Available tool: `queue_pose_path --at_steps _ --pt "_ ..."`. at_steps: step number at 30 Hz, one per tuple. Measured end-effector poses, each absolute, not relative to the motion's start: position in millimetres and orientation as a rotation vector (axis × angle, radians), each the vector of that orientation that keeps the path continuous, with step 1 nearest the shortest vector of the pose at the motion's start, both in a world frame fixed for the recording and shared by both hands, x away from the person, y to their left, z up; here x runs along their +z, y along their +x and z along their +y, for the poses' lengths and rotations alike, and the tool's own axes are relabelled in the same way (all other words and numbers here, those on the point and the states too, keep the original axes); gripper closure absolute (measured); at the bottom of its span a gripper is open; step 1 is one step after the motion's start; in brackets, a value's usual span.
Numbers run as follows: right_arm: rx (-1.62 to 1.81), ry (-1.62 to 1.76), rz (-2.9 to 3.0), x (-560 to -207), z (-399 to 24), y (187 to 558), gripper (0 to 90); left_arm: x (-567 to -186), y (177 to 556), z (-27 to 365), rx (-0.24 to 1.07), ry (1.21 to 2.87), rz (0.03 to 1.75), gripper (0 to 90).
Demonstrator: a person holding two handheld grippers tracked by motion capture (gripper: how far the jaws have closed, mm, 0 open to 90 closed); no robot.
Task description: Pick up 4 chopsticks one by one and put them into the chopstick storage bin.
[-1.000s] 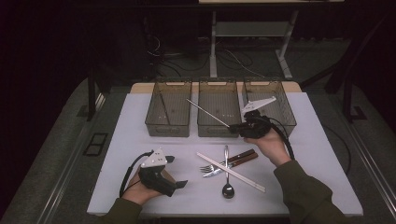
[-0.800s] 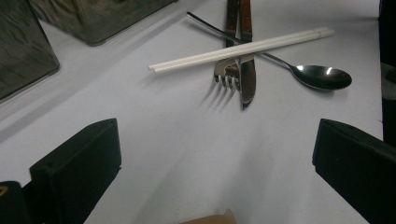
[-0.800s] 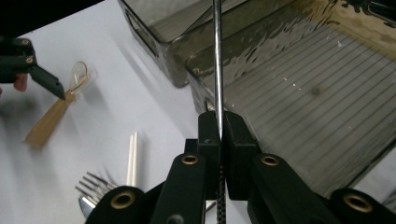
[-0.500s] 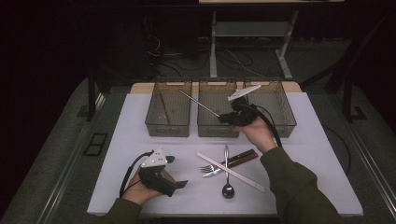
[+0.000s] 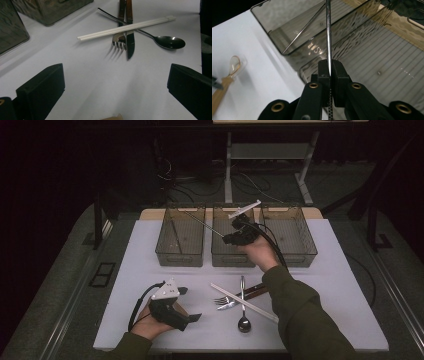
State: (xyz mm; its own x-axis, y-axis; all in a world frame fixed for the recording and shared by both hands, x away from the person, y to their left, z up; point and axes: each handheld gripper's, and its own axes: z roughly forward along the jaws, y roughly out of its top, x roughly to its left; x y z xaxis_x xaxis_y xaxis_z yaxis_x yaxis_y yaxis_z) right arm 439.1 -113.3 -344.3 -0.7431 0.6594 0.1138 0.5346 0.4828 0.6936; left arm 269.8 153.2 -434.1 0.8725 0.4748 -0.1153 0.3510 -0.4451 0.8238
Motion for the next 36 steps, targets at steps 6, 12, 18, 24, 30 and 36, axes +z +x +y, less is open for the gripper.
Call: queue_pose_path --at_steps 6,12,18,24,30,36 --pt "1.057 1.045 2.558 -346.0 -95.1 453.3 86.6 -433.6 269.5 153.3 0.163 2.082 0.593 0.0" --pt "1.026 1.078 2.551 -347.7 -80.1 470.1 86.6 -433.2 269.5 153.7 0.158 2.072 0.596 0.1" --pt "0.98 1.107 2.547 -348.2 -63.1 486.6 86.6 -433.2 269.5 153.6 0.154 2.068 0.595 0.1" --pt "0.93 1.117 2.549 -348.9 -44.1 497.6 86.5 -432.9 269.6 154.0 0.155 2.065 0.591 0.1" --pt "0.882 1.114 2.562 -352.8 -25.5 505.2 86.5 -432.5 269.6 154.6 0.152 2.053 0.592 0.1" --pt "0.86 1.129 2.568 -356.4 -10.2 510.7 86.5 -432.1 269.8 154.8 0.149 2.052 0.587 0.1"
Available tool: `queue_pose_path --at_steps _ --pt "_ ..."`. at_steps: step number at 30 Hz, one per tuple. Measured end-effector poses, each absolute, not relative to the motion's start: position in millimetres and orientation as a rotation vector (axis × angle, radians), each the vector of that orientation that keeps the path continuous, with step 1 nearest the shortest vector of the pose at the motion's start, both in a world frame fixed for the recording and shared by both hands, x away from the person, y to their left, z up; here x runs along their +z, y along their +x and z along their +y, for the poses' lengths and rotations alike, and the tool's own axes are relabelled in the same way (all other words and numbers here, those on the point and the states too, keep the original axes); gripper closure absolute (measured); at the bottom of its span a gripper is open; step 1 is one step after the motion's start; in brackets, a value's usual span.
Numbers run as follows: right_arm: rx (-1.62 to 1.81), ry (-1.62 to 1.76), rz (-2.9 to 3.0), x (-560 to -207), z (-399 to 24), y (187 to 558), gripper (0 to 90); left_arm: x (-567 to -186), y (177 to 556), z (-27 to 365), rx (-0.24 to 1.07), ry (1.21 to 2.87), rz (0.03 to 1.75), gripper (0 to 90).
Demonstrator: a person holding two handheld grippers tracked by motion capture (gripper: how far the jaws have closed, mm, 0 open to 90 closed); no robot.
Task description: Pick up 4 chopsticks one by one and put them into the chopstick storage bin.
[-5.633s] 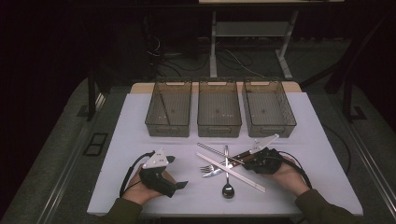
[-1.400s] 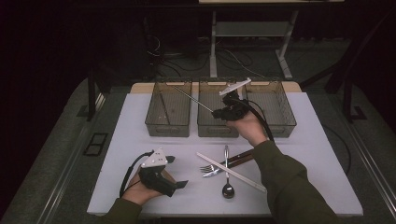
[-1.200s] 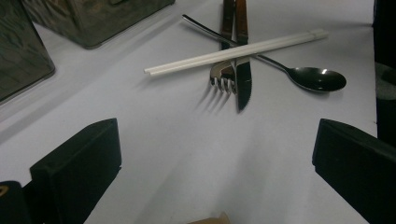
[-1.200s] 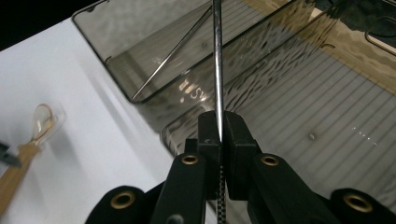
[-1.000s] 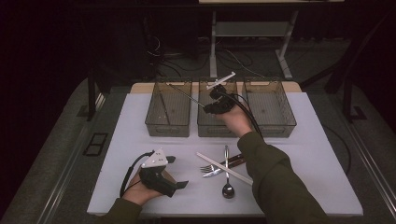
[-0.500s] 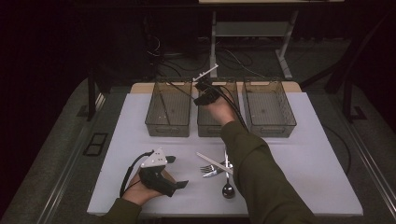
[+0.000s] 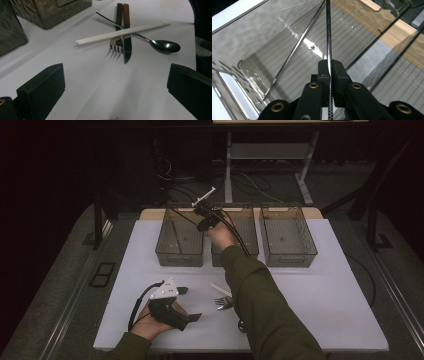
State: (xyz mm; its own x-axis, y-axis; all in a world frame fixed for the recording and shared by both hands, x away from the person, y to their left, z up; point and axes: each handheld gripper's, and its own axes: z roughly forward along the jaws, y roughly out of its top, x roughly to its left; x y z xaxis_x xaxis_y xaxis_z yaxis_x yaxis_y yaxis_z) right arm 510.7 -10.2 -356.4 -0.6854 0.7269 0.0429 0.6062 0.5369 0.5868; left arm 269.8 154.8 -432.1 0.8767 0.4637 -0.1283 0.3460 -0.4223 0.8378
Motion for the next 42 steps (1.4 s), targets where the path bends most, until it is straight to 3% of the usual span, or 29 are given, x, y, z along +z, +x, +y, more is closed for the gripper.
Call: queue_pose_path --at_steps 11,13,35,42 --pt "0.846 1.149 2.563 -359.8 1.9 513.4 85.3 -431.8 269.7 155.0 0.147 2.049 0.585 0.1" --pt "0.873 1.153 2.544 -359.1 1.4 513.3 75.3 -431.7 269.7 155.0 0.148 2.048 0.584 0.1" --pt "1.104 1.036 2.561 -344.6 -35.3 487.1 42.2 -431.9 269.1 154.1 0.153 2.058 0.586 0.1" --pt "1.151 0.999 2.579 -343.9 -57.7 472.0 35.5 -432.6 269.1 153.3 0.156 2.066 0.588 0.1"
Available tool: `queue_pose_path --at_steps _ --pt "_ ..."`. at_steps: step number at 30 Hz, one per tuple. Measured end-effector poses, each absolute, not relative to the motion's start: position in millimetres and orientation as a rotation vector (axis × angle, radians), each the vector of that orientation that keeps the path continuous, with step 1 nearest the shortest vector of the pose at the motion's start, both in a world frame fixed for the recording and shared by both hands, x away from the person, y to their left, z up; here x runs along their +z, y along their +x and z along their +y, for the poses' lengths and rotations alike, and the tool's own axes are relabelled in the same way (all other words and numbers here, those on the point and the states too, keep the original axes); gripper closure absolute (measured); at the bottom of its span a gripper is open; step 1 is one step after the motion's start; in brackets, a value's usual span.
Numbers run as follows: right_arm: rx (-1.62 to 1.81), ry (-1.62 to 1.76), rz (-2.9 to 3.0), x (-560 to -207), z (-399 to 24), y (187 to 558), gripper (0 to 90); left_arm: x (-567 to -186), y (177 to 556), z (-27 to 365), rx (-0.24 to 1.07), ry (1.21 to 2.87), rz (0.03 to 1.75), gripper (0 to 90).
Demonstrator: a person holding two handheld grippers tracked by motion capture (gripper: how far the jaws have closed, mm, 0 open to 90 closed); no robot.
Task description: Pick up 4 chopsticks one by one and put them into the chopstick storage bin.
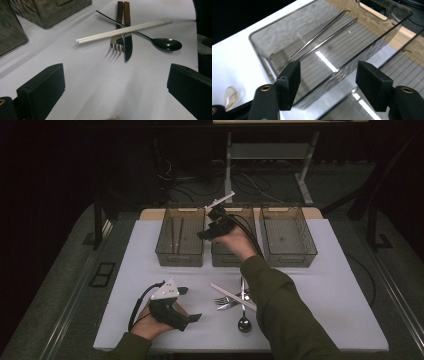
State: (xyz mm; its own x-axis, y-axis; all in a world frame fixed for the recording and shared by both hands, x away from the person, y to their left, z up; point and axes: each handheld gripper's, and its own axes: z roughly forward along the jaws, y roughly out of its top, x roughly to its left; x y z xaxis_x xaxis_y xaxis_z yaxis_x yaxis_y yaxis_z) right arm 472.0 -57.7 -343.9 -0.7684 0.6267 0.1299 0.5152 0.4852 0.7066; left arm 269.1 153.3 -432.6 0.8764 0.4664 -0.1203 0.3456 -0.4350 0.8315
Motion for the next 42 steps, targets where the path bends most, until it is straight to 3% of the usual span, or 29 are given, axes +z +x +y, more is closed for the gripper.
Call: queue_pose_path --at_steps 42 --pt "1.285 0.832 2.583 -369.7 -185.4 359.7 35.2 -435.7 272.3 156.9 0.167 2.067 0.614 0.0"
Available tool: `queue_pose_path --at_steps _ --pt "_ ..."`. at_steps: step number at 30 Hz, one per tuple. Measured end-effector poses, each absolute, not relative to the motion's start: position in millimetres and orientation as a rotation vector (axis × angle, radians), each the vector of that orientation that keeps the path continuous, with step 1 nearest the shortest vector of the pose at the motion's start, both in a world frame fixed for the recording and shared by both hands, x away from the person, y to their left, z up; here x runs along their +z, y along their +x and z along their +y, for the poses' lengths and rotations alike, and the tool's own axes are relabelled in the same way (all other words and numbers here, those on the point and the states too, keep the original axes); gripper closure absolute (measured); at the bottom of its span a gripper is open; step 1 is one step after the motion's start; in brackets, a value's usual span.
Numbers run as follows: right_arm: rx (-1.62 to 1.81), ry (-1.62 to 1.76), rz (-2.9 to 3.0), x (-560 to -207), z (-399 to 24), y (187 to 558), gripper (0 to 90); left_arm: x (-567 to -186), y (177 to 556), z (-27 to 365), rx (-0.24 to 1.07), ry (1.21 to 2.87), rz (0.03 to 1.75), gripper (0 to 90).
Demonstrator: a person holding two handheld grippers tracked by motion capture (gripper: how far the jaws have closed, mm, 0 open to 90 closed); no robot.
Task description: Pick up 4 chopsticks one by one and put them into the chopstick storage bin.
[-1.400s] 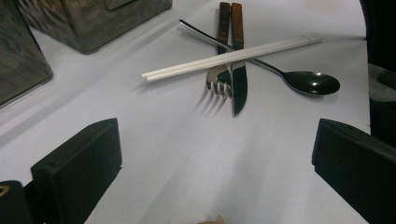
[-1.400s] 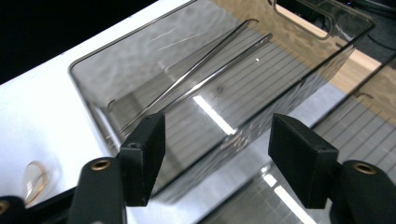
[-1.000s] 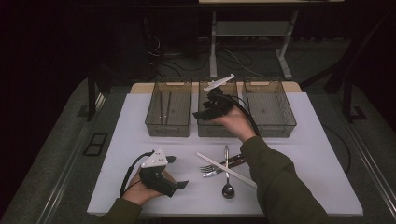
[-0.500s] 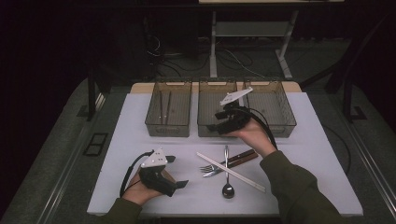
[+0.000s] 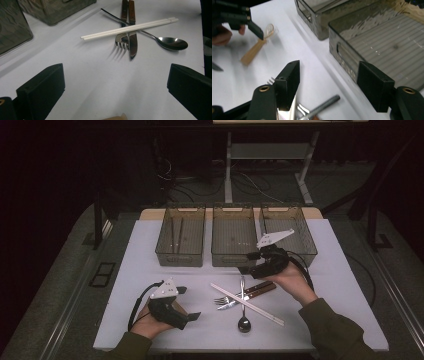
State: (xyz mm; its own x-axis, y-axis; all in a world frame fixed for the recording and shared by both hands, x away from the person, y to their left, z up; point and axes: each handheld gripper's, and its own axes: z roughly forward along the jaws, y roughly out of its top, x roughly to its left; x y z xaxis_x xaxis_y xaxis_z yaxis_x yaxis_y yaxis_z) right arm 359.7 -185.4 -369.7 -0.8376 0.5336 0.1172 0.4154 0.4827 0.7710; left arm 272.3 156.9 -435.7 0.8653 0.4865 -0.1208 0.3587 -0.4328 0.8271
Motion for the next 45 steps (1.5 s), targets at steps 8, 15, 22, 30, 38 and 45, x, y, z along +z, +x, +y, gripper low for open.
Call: queue_pose_path --at_steps 8,15,22,30,38,45 --pt "1.297 0.851 2.585 -382.8 -208.8 337.6 36.7 -435.5 272.3 156.6 0.164 2.066 0.617 0.0" --pt "1.274 0.875 2.58 -391.2 -230.6 318.0 40.3 -435.0 271.5 156.0 0.164 2.069 0.614 0.0" --pt "1.266 0.89 2.601 -398.9 -243.0 302.2 43.3 -434.7 271.0 155.7 0.159 2.069 0.614 0.0" --pt "1.229 0.885 2.629 -407.3 -248.8 286.8 50.6 -433.8 271.0 155.1 0.163 2.071 0.61 0.1" --pt "1.177 0.851 2.714 -414.9 -240.7 283.1 67.5 -433.3 270.9 154.9 0.165 2.07 0.605 0.1" --pt "1.13 0.806 2.777 -421.0 -229.7 281.6 76.6 -433.2 270.8 154.6 0.166 2.071 0.604 0.1"
